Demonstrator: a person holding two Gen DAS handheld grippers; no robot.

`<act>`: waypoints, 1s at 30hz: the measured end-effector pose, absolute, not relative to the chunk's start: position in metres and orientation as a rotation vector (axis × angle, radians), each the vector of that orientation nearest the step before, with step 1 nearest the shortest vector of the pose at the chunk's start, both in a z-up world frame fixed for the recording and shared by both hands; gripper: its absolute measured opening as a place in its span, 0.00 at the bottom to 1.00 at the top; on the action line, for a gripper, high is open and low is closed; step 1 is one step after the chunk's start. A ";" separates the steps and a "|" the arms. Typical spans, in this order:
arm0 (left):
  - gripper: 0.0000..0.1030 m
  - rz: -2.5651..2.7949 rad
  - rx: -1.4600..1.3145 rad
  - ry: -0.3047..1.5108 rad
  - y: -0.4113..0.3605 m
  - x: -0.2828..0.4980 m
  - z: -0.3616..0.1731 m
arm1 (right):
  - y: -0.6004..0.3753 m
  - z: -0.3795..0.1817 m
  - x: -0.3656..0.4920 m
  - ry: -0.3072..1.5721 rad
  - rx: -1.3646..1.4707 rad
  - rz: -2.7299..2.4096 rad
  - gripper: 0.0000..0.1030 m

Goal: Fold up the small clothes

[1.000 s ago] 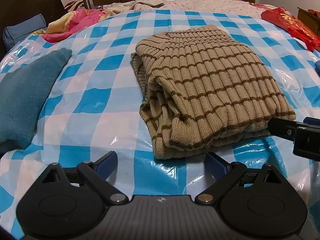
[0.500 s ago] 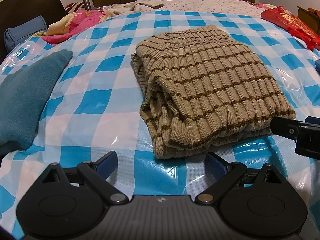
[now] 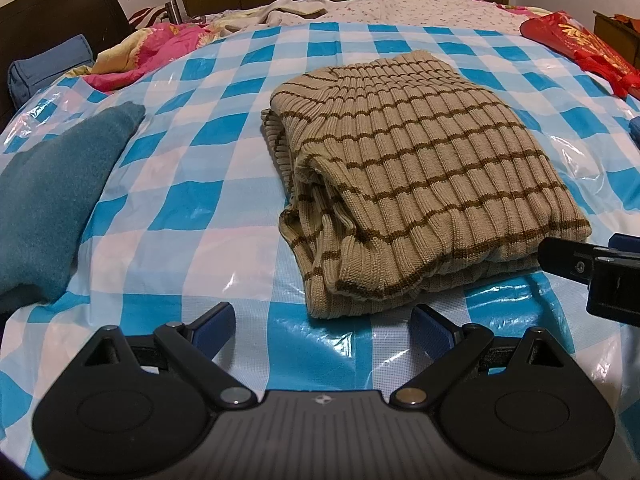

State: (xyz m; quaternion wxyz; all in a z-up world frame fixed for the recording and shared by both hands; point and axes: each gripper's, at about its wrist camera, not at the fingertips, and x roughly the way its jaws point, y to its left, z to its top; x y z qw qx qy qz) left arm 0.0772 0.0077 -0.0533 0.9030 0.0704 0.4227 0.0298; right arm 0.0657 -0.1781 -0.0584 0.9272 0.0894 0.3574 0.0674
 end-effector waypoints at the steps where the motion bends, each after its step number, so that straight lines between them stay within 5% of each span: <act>1: 1.00 0.061 0.143 0.875 0.008 0.077 -0.053 | -0.178 -0.059 0.066 0.733 0.183 0.139 0.83; 30: 1.00 0.069 0.087 0.858 0.014 0.073 -0.045 | -0.174 -0.053 0.056 0.730 0.181 0.155 0.83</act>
